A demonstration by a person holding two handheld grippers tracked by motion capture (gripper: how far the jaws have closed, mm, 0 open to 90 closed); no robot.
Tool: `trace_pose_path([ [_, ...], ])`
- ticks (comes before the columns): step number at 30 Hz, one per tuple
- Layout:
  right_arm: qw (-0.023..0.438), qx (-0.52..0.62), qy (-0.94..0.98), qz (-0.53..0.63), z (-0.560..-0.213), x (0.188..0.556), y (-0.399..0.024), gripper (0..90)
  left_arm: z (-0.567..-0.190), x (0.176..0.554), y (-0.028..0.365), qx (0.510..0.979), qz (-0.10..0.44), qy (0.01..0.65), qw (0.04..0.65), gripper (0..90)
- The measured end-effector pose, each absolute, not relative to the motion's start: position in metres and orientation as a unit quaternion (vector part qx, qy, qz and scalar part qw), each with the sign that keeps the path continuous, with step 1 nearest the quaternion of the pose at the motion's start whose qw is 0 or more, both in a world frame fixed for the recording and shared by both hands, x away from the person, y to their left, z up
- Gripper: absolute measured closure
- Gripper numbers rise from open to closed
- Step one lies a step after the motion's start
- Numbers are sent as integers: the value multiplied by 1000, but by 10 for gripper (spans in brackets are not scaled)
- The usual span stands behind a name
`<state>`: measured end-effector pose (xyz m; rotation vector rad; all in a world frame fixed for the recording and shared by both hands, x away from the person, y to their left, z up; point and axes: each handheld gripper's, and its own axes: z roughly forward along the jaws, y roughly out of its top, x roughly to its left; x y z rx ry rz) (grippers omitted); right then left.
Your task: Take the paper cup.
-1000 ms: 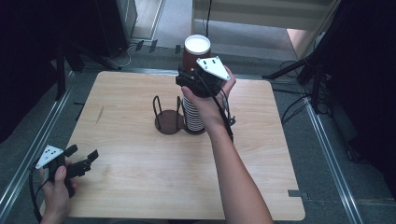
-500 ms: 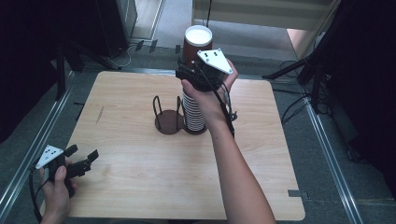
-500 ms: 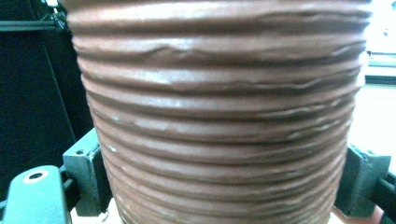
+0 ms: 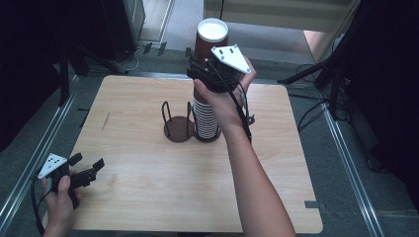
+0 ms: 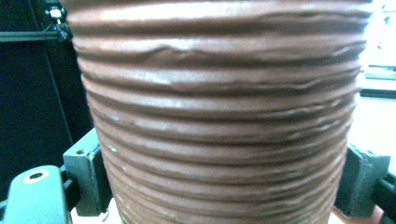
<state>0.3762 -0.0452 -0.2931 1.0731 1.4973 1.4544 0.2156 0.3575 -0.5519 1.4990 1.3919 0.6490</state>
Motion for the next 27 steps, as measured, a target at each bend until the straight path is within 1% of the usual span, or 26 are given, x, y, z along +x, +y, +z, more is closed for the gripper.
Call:
trace_pose_path([
  [14, 405, 422, 577, 570, -278, 367, -67, 131, -552, 216, 357, 613, 267, 570, 478, 91],
  [27, 414, 433, 565, 567, -278, 361, -91, 131, -552, 216, 357, 614, 266, 569, 478, 91],
])
